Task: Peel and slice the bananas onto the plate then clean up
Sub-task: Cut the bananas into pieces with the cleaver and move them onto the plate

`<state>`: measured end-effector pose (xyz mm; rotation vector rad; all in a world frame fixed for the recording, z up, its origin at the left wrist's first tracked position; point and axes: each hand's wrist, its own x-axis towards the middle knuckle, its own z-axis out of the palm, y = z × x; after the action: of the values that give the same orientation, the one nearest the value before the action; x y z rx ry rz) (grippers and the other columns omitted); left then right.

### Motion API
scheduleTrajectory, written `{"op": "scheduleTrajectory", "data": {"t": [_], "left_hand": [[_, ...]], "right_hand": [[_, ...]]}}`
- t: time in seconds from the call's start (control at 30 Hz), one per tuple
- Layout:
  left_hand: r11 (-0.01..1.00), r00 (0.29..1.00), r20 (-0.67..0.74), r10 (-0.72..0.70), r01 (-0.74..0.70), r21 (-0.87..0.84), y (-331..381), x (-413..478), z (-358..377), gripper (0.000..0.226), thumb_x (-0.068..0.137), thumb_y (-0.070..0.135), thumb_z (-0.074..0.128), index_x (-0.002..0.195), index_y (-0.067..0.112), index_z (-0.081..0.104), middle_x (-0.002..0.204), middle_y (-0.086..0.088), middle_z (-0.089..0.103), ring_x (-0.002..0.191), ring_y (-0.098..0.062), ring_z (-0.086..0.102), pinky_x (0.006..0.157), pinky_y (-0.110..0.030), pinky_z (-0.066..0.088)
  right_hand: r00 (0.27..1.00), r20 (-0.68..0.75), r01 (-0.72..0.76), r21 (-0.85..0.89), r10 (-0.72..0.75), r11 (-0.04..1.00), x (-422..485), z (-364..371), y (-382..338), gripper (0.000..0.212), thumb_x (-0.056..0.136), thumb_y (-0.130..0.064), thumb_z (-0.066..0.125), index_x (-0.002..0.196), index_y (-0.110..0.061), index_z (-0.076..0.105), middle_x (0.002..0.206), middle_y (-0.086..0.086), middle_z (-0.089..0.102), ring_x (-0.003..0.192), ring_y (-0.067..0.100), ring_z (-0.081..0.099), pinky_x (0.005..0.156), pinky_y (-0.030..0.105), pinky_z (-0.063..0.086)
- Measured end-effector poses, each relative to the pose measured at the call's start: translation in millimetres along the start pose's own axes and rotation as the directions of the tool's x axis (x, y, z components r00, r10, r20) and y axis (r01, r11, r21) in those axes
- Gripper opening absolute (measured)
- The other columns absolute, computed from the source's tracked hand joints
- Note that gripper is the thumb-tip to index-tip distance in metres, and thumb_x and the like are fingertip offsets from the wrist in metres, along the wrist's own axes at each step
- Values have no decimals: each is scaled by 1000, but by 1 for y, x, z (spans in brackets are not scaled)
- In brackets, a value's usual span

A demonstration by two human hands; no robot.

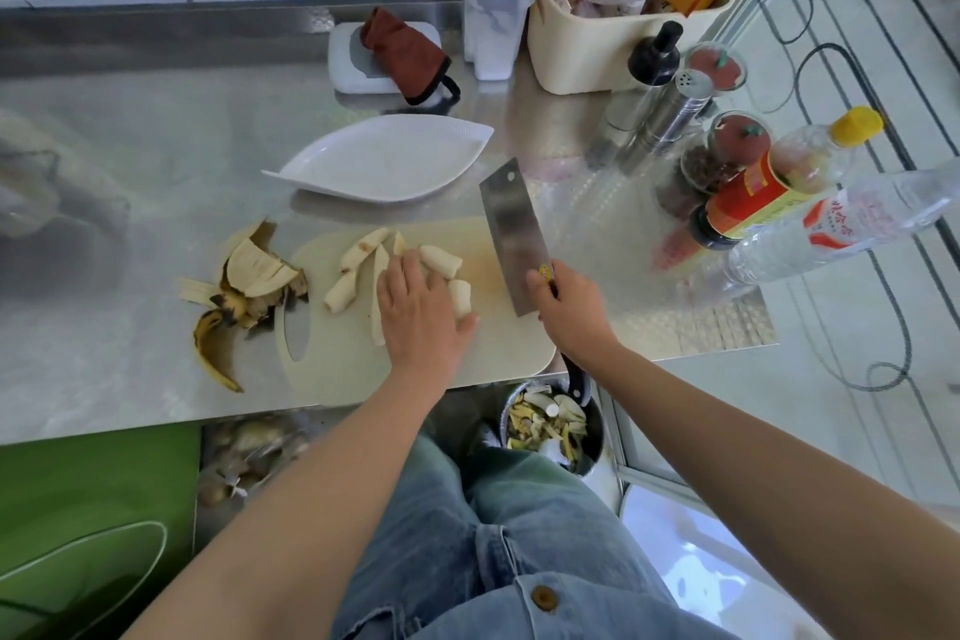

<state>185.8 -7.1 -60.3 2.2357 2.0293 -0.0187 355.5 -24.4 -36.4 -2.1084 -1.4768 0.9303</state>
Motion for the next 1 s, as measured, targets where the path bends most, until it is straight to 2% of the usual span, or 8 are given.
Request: {"op": "scheduleTrajectory", "data": {"t": [0.1,0.2,0.27,0.4,0.53,0.7,0.83,1.0], "left_hand": [[991,991,-41,129,-130,-41,2,-2,3,33,76,38,68,105,22,65,135,-8,39,130,-30,30,111,-44,24],[957,959,-48,278,-281,-74,8,-6,4,23,75,29,71,97,22,67,118,-3,53,117,-27,41,103,-41,30],[957,960,-48,276,-280,-78,12,-7,2,21,77,30,70,96,22,68,103,0,59,105,-24,47,95,-37,33],[964,967,-55,248,-252,-90,14,-7,1,18,79,31,70,94,21,69,93,1,63,94,-22,51,86,-36,37],[978,982,-61,180,-185,-92,23,-4,-1,19,82,32,69,96,19,69,92,-1,64,85,-23,55,82,-35,37],[978,988,-40,148,-152,-139,33,5,-4,22,87,33,65,104,19,66,98,-3,64,91,-23,56,83,-35,35],[951,982,-28,186,-187,-248,27,2,-5,25,85,31,69,107,18,66,102,-4,60,93,-22,54,77,-32,40],[914,962,-32,271,-268,-304,20,-1,-7,23,88,23,67,111,18,69,105,-3,60,93,-23,56,72,-33,46]], "right_hand": [[1000,-22,-14,-116,11,993,0,-6,4,29,100,-30,41,73,-17,42,62,2,48,60,24,50,48,30,30],[1000,-24,-13,-162,9,987,-1,-10,8,29,100,-31,40,78,-13,47,68,7,56,62,26,59,54,35,45],[1000,-7,-3,-187,2,982,-3,-12,7,28,99,-28,41,77,-12,46,69,5,52,64,25,55,56,33,40],[999,30,37,-233,-31,972,-13,-11,7,26,99,-25,40,79,-10,47,78,9,52,71,27,51,61,33,37],[997,53,67,-218,-57,974,-19,-9,7,30,100,-31,39,76,-12,44,73,6,49,64,23,47,58,31,32],[995,73,85,-292,-67,953,-16,-10,9,25,100,-31,37,84,-12,44,79,7,50,70,26,49,61,31,33],[989,119,126,-353,-89,927,-11,-14,8,23,99,-30,36,107,-10,45,83,7,54,71,26,49,62,34,38],[969,49,247,-302,-244,921,-5,-26,2,15,97,-23,42,102,-10,44,65,1,47,58,30,49,51,30,27]]}}
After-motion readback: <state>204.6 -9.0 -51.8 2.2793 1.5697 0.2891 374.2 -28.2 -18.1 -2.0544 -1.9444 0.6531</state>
